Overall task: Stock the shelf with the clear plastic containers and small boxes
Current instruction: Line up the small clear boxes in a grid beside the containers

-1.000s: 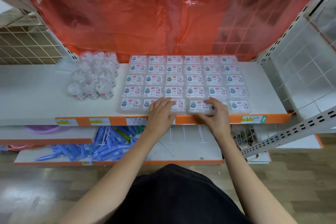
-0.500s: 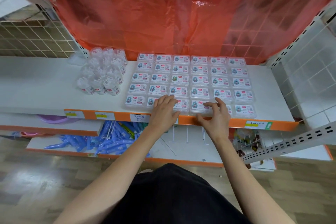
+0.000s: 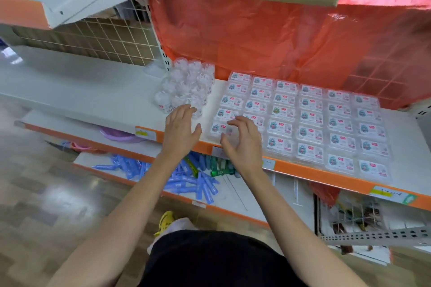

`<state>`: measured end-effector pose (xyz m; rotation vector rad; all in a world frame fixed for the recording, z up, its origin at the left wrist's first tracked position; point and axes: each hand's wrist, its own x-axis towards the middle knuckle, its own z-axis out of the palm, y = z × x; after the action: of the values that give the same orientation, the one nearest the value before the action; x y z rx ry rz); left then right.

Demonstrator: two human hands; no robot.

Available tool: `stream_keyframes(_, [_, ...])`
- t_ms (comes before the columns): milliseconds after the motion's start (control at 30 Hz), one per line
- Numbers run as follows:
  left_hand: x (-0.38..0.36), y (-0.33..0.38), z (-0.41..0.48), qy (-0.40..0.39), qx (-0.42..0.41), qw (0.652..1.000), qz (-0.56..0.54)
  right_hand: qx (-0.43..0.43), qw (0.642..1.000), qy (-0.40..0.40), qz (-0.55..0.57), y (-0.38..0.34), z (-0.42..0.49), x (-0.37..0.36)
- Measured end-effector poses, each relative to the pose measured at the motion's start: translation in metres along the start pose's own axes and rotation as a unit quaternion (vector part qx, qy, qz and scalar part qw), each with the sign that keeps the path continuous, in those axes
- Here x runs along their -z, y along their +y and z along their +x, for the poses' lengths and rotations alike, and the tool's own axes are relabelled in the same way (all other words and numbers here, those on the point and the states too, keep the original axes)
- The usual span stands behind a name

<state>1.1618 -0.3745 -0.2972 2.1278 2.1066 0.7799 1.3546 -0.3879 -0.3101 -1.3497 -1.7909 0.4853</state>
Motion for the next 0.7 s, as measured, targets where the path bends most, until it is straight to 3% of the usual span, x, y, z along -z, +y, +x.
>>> stream_keyframes(367, [0.059,-0.231,0.038,-0.03,0.031,0.998,0.035,0.052,0.997,-0.046,0.027,-0.121,0.066,-0.208])
stream_keyframes(533, [0.061,-0.306,0.069,-0.101,-0.003,0.993,0.059,-0.021,0.991,-0.121,-0.052,-0.144,0.115,-0.29])
stream_keyframes(700, [0.048,-0.356,0.087,-0.137,-0.034,0.987,0.074,-0.085,0.958,-0.229,-0.151,-0.147,0.163,-0.346])
